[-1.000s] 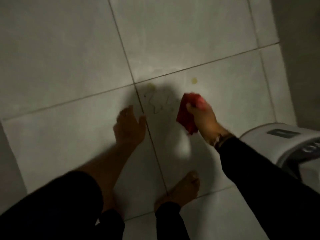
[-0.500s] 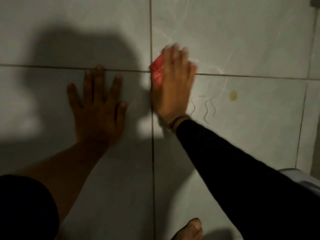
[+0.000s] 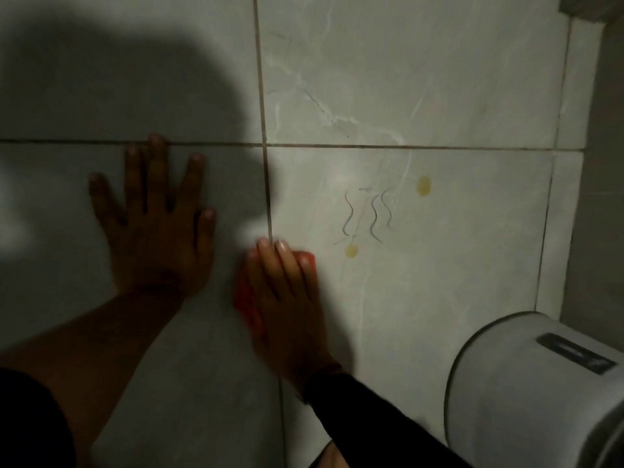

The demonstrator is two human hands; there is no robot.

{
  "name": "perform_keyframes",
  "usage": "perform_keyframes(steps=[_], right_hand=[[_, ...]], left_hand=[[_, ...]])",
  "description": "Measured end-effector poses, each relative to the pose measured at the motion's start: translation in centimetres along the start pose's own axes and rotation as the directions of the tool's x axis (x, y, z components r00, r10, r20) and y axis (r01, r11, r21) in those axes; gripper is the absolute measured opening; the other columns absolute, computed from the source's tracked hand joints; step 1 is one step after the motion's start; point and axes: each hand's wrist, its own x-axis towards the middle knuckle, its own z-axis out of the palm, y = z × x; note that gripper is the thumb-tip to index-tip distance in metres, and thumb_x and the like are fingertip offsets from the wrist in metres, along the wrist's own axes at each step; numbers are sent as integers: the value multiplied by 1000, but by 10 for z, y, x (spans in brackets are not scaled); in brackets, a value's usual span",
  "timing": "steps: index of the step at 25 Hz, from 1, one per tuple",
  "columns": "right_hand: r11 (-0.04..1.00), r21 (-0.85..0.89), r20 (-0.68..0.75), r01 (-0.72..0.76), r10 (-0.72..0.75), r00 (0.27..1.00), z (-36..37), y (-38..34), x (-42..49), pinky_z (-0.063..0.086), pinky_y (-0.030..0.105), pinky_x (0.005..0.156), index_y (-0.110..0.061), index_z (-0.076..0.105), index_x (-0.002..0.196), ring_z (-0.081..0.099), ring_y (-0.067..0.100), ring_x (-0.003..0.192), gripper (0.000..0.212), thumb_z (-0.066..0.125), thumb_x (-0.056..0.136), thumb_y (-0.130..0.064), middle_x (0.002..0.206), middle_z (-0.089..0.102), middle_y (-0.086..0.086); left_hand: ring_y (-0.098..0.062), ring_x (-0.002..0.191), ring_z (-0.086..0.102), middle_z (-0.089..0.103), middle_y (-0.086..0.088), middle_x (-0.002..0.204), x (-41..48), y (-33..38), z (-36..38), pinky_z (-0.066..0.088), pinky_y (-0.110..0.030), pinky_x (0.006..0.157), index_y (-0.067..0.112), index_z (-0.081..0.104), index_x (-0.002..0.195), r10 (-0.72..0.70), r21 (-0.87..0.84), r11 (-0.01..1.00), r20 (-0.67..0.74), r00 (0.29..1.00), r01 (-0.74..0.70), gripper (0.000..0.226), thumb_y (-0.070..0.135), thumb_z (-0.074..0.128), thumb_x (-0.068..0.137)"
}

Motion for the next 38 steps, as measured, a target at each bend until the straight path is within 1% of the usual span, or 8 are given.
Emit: perform_keyframes(steps=[9,14,19,23,27,31,35,38], right_hand=[[937,-46,-42,-345,343,938,-11,56,-15,15,59,134,-12,18,169,16,37,166,81,47,102,-46,179,18,11],[704,241,-199,-668,710,676,-39,129,34,19,65,132,-4,27,168,13,40,167,84,39,95,-45,179,20,17],[820,209,-145,-533,565,812,-49,146,10,9,56,136,-5,22,169,9,37,168,85,41,97,-46,179,19,15],[649,241,-257,-722,760,597,-70,196,96,21,57,133,-8,31,167,18,40,166,78,43,99,-44,178,27,14],[853,159,-139,-497,517,844,-77,200,75,7,51,134,-7,21,169,9,37,168,82,41,98,-43,180,18,14],[672,237,-212,-702,741,638,-90,198,123,16,55,134,-5,27,167,16,39,167,72,48,105,-36,178,24,18],[936,96,-211,-338,351,912,-69,126,139,15,54,133,-5,29,167,19,41,165,75,50,101,-33,177,27,17],[898,155,-179,-412,436,882,-76,122,136,16,61,133,-6,26,168,13,40,167,82,49,95,-36,179,24,15]], left_hand=[[-39,170,3,2,-12,185,2,6,-9,2,-72,129,34,17,175,-2,-27,1000,11,1000,2,72,49,34,106],[-39,170,2,1,-12,185,1,9,-11,2,-74,129,33,18,175,-5,-11,1000,45,999,5,73,49,33,105],[-39,171,1,0,-11,185,-1,7,-12,0,-73,129,33,16,175,-12,-25,1000,42,999,13,73,50,30,105],[-40,170,2,0,-11,185,0,8,-9,-1,-72,128,35,14,175,8,-19,1000,26,1000,-8,73,50,31,106],[-39,170,3,1,-11,185,2,5,-9,-1,-71,128,33,17,175,3,-21,1000,12,1000,-3,73,48,34,105],[-37,171,2,0,-10,185,0,7,-7,-4,-68,129,33,17,175,-5,4,1000,21,1000,5,74,49,33,105],[-36,171,3,1,-9,185,1,3,-6,-4,-66,129,34,16,175,7,4,1000,11,1000,-7,74,49,33,105],[-37,171,5,3,-9,185,-1,6,-5,-2,-68,129,35,17,175,-6,5,1000,8,1000,6,73,49,32,105]])
